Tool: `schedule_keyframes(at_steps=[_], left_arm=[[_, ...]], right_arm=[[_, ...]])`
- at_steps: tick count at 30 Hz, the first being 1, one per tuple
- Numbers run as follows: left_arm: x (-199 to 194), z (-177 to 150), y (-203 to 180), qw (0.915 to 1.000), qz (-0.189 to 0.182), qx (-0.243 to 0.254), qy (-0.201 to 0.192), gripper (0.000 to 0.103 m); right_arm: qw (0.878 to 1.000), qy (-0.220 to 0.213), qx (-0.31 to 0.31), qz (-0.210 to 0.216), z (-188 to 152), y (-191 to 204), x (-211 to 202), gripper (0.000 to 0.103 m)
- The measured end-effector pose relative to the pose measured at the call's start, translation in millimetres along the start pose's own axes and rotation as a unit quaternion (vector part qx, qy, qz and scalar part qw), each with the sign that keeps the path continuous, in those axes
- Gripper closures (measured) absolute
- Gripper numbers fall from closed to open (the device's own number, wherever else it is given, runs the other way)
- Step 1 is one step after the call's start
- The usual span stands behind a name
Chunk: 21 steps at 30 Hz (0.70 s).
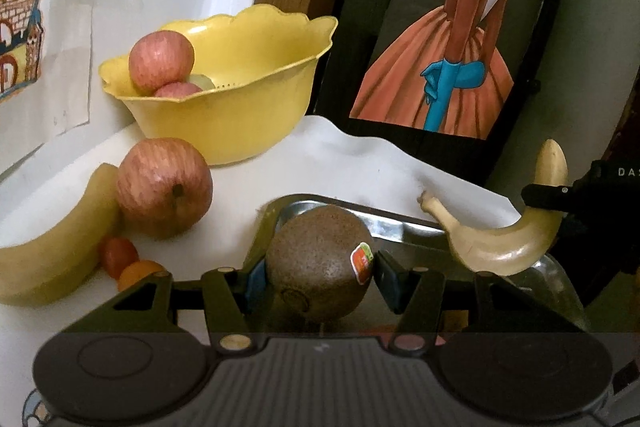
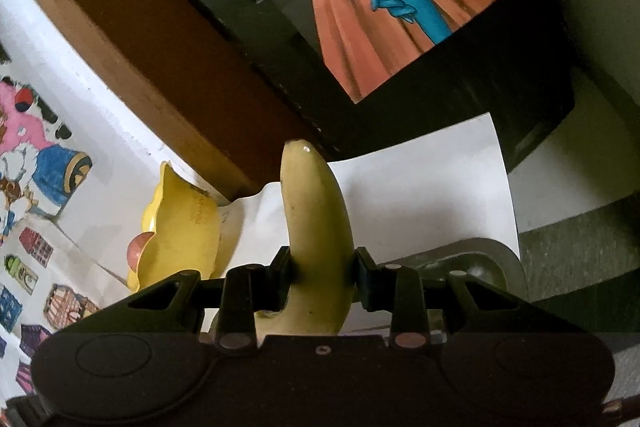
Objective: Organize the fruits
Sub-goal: 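Carry the kiwi with the left tool to the tray while the right tool carries the banana there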
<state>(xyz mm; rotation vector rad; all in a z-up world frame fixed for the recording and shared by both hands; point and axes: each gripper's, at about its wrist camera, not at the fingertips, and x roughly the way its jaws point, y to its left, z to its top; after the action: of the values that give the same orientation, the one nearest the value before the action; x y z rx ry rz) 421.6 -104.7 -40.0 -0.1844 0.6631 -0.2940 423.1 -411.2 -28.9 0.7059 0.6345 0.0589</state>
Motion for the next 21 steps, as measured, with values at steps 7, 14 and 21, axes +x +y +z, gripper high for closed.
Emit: schedule_keyframes(at_steps=[7,14,21], left_arm=[[6,-4,-1,0.9999,0.001,0.003,0.011,0.042],[9,-3,-2,0.9999,0.000,0.002,0.013,0.042],[12,-3,-3,0.9998,0.003,-0.004,0.018,0.042]], right_arm=[[0.999,0.022,0.042,-0.020,-2,-16,15,0.068],[0.997,0.028,0.062,-0.019,-4,-22,16,0.068],[0.996,0.042,0.070,-0.041,-1,-23,18,0.065]])
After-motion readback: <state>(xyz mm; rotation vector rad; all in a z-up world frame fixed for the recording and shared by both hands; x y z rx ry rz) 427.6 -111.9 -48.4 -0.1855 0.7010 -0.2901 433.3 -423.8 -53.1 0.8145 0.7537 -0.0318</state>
